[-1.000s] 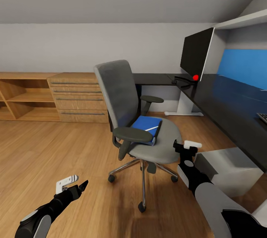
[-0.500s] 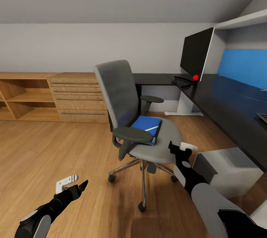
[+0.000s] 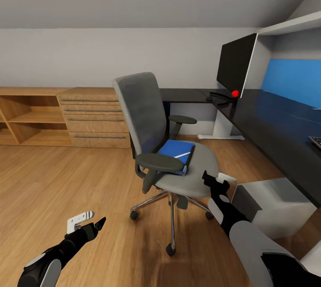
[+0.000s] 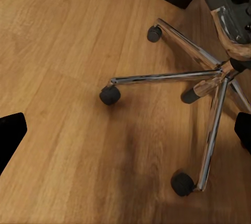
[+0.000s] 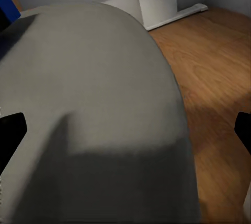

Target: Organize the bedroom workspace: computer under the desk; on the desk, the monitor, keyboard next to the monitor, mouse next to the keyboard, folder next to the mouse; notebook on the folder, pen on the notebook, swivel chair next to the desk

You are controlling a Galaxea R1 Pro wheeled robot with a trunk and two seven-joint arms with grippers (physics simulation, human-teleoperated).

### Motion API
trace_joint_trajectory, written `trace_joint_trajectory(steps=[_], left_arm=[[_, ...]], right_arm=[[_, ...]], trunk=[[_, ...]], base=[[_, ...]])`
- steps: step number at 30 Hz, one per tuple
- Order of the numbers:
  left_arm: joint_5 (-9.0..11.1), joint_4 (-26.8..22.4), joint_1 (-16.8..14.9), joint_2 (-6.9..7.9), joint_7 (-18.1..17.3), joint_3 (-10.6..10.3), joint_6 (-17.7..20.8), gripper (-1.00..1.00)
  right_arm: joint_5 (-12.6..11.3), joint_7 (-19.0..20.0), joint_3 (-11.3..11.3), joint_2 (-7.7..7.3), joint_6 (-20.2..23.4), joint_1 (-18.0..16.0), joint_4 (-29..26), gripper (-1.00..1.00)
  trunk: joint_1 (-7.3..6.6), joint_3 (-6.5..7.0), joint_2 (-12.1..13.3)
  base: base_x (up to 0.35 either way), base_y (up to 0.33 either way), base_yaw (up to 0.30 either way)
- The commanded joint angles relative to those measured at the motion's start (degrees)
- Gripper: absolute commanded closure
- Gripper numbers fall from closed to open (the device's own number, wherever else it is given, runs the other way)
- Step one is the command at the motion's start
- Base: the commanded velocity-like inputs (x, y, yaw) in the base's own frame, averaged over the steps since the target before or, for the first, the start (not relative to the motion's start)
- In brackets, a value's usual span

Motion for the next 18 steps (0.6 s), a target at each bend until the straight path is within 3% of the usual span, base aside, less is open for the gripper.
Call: trace_joint_trajectory(steps=[1,7,13,18], left_arm=[[0.18,-0.04,-0.03,0.02,-0.17,0.09,0.37,-1.00],[0.18,-0.09,-0.04,0.04,-0.16,0.09,0.41,-1.00],[0.18,-0.13,-0.04,-0.02,-0.17,1.80,0.44,-1.00],[0.01,-0.13,-0.02,-0.03,-0.08,2.01,0.42,-1.00]], right_arm=[[-0.53,0.13,-0.21,0.10,-0.28,-0.04,0.04,-1.00],[-0.97,-0.02,-0.20,1.02,-0.31,-0.03,-0.02,-1.00],[-0.99,-0.12,-0.22,1.12,-0.53,-0.03,-0.11,-1.00],[-0.99,-0.14,-0.21,1.13,-0.57,-0.03,-0.16,-1.00]], trunk=[[-0.01,-0.05,-0.02],[-0.01,-0.05,-0.02],[-0.01,-0.05,-0.02],[-0.01,-0.05,-0.02]], base=[[0.000,0.000,0.000],[0.000,0.000,0.041],[0.000,0.000,0.241],[0.000,0.000,0.273]])
